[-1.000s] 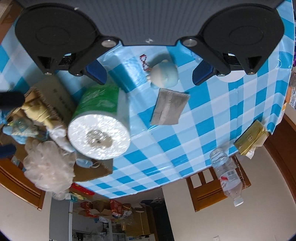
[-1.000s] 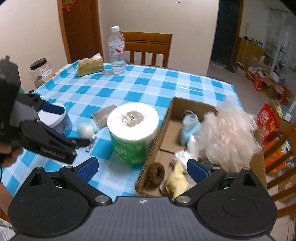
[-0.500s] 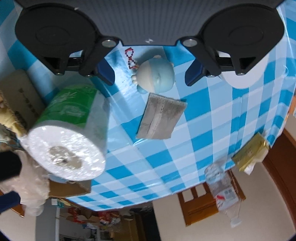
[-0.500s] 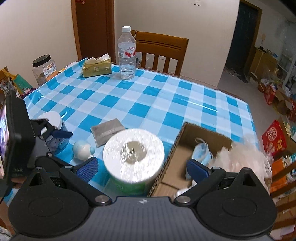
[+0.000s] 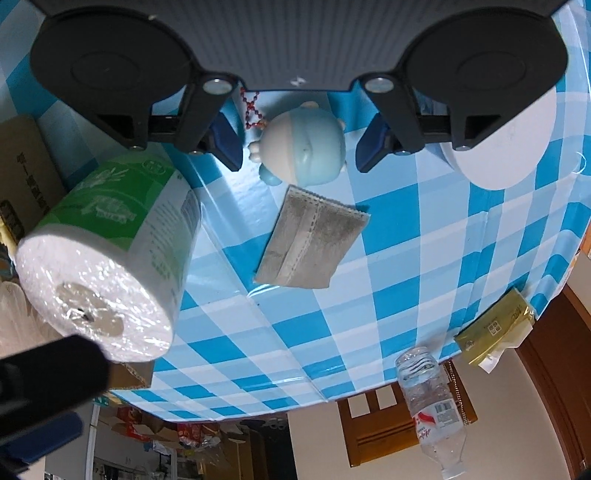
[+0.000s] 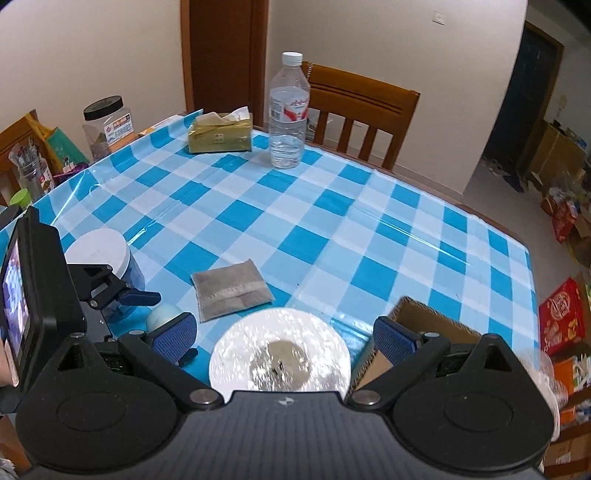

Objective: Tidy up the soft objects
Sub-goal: 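Move both tools back to the table toward the figurine and sachet, then grasp the grey-brown sachet with the right gripper while the left grasps the blue figurine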

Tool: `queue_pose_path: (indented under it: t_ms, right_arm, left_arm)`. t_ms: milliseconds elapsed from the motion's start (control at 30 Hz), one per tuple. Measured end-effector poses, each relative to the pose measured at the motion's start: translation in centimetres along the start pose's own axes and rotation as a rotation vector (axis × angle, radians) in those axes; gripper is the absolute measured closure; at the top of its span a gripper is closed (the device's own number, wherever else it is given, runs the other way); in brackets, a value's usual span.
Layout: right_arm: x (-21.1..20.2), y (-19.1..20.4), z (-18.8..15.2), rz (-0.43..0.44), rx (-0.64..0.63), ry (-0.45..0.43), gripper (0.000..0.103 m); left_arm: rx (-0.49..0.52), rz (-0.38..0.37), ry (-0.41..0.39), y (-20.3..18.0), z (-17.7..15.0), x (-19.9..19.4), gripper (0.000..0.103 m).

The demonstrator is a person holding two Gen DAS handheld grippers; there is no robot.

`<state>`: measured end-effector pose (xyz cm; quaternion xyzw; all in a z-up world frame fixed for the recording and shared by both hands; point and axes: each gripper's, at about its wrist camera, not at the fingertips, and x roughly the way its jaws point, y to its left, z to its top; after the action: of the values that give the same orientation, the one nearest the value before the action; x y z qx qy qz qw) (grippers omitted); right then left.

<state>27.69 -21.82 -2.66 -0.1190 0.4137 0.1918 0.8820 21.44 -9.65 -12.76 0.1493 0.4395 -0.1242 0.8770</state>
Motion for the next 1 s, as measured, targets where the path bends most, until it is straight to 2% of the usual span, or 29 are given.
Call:
queue_pose_path:
  t_ms: [133, 167, 367, 633, 1000]
  right_arm:
    - [0.8, 0.4, 0.7, 0.009, -0.025, 0.003, 0.000]
    - [0.9, 0.5, 0.9, 0.012, -0.030, 0.005, 0.000]
    - [1.7, 0.9, 1.5, 0.017, -0.058, 0.011, 0.000]
    - [4.2, 1.6, 3.2, 0.049, -0.131, 0.048, 0.000]
    - [12.1, 2.7, 6.5, 0.186, -0.204, 0.250, 0.000]
  left_arm:
    - [-0.012, -0.016, 0.014, -0.2, 0.0, 0.3, 0.043]
    - [-0.015, -0.012, 0.028, -0.3, -0.1, 0.6, 0.048]
    - [-0.043, -0.021, 0.025, -0.1, -0.5, 0.5, 0.050]
    - [-0.032, -0.074, 0.051, 0.5, -1.8, -0.7, 0.051]
    - [0.002, -0.110, 0.051, 1.3, -3.4, -1.7, 0.051]
